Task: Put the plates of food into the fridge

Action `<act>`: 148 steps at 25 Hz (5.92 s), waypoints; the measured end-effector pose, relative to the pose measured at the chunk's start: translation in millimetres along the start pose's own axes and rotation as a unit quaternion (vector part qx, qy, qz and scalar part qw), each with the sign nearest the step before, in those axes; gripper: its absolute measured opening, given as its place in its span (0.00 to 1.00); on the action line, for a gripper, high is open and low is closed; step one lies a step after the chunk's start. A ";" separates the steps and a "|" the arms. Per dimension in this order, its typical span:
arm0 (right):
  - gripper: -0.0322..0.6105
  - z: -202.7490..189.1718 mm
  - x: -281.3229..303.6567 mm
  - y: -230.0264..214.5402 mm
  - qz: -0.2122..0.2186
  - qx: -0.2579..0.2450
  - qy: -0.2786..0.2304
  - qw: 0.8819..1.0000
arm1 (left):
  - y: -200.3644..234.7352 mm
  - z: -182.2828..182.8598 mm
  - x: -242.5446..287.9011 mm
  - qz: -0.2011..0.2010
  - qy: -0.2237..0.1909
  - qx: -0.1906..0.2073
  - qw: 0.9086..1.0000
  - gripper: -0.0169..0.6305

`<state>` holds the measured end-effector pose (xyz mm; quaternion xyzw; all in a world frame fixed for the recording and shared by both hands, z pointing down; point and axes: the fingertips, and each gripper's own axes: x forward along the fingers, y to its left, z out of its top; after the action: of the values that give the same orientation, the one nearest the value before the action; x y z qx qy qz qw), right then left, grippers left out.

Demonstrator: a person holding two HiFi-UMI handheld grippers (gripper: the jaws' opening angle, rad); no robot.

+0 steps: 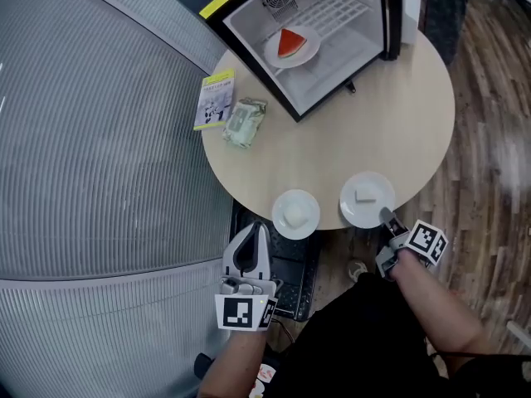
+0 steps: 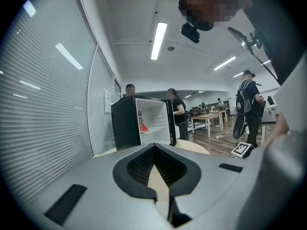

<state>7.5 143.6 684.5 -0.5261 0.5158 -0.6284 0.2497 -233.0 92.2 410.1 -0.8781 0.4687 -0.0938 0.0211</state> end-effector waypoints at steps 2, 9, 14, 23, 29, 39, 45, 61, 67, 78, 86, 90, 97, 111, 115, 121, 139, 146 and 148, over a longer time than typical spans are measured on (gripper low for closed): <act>0.07 7.3 1.4 15.4 0.013 0.000 -0.004 1.000 | -0.2 5.4 3.7 -0.003 -0.004 -0.002 1.000 0.03; 0.07 42.6 2.5 63.5 0.040 -0.014 -0.023 0.999 | 7.1 30.6 23.2 -0.006 -0.027 -0.008 1.000 0.03; 0.07 71.7 5.5 94.7 0.049 -0.028 -0.035 0.998 | 10.7 48.6 41.3 -0.008 -0.044 -0.017 0.999 0.03; 0.07 127.6 18.2 150.0 0.066 -0.056 -0.048 0.995 | 20.4 84.5 84.1 -0.005 -0.075 -0.022 0.997 0.03; 0.07 161.5 28.9 176.0 0.079 -0.058 -0.052 0.994 | 24.8 99.0 112.8 0.010 -0.082 -0.033 0.996 0.03; 0.07 217.7 59.2 218.3 0.108 -0.062 -0.049 0.991 | 19.9 127.0 157.9 0.024 -0.100 -0.026 0.994 0.03; 0.07 244.0 85.6 236.8 0.117 -0.061 -0.037 0.991 | 29.8 135.1 179.4 0.048 -0.097 -0.042 0.993 0.03; 0.07 304.8 160.2 260.6 0.106 -0.056 -0.016 0.993 | 50.2 143.7 237.2 0.096 -0.080 -0.047 0.991 0.03; 0.07 321.8 185.0 265.8 0.101 -0.044 -0.015 0.994 | 55.1 146.1 253.2 0.105 -0.074 -0.044 0.991 0.03; 0.07 330.1 223.6 277.8 0.096 -0.042 -0.003 0.995 | 68.0 140.0 261.4 0.121 -0.048 -0.033 0.991 0.03; 0.07 332.6 244.3 288.2 0.091 -0.030 -0.005 0.995 | 83.8 129.6 253.8 0.147 -0.038 -0.038 0.988 0.03; 0.07 335.5 252.3 291.9 0.087 -0.031 -0.012 0.996 | 91.6 124.9 249.2 0.158 -0.036 -0.043 0.986 0.03; 0.07 340.4 264.8 298.9 0.083 -0.034 -0.020 0.996 | 97.2 119.4 242.4 0.172 -0.037 -0.049 0.983 0.03; 0.08 342.9 276.7 306.4 0.099 -0.046 -0.032 0.994 | 93.8 115.0 227.7 0.191 -0.036 -0.047 0.980 0.03; 0.08 341.1 275.5 306.4 0.102 -0.065 -0.029 0.992 | 86.5 116.5 223.9 0.186 -0.043 -0.047 0.981 0.03; 0.27 334.8 270.5 307.5 0.091 -0.107 -0.015 0.990 | 80.1 120.2 214.0 0.183 -0.051 -0.046 0.981 0.03; 0.28 284.1 198.0 305.9 0.107 -0.174 -0.003 0.979 | 67.7 126.2 168.1 0.163 -0.060 -0.059 0.983 0.03; 0.28 244.9 171.0 315.2 0.120 -0.179 -0.010 0.976 | 79.9 128.8 132.6 0.144 -0.065 -0.050 0.986 0.03; 0.28 232.5 165.2 316.0 0.121 -0.178 -0.014 0.976 | 87.0 126.0 119.9 0.141 -0.065 -0.049 0.987 0.03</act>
<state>95.6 -195.9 443.4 -0.5047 0.6755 -0.4840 0.2339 -216.0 -62.1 292.9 -0.8077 0.5891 -0.0093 0.0220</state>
